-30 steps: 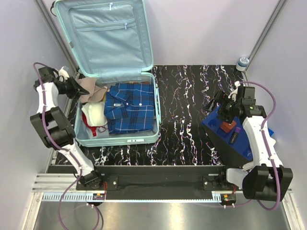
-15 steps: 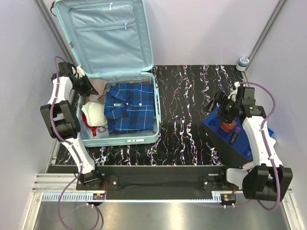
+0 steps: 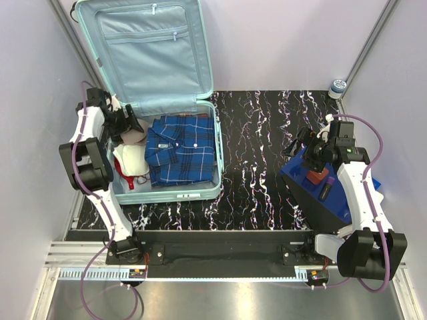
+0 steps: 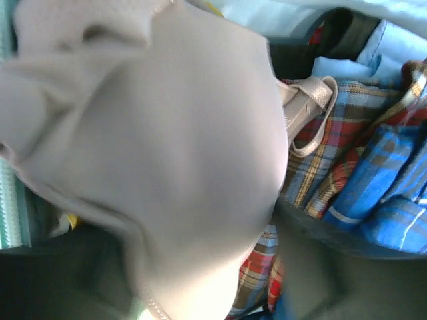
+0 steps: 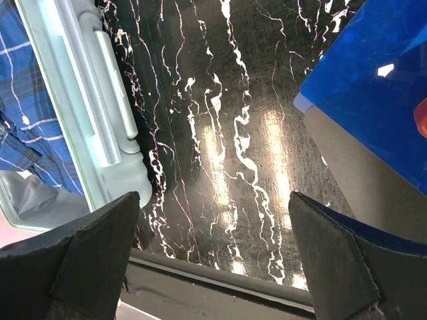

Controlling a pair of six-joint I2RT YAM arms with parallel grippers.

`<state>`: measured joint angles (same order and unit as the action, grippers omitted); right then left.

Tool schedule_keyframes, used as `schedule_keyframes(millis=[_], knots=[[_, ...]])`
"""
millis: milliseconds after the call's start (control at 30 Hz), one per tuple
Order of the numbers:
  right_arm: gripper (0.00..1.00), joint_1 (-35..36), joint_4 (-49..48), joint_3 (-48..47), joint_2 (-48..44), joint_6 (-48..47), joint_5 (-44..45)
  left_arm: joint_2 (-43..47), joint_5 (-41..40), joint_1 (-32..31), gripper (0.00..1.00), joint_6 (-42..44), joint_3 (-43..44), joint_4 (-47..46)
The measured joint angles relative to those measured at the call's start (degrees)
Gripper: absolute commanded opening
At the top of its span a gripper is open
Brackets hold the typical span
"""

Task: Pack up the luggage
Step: Place the clothes in the luggage.

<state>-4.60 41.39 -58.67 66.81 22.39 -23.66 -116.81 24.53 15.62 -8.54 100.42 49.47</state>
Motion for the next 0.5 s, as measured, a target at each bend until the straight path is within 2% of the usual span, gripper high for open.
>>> schedule_keyframes(millis=[267, 500], knots=[[1.0, 0.0, 0.0, 0.0, 0.0, 0.0, 0.0, 7.4, -0.9, -0.8, 0.94, 0.0, -2.8, 1.8], [1.0, 0.0, 0.0, 0.0, 0.0, 0.0, 0.0, 16.5, -2.2, -0.8, 0.95, 1.0, -2.8, 4.1]])
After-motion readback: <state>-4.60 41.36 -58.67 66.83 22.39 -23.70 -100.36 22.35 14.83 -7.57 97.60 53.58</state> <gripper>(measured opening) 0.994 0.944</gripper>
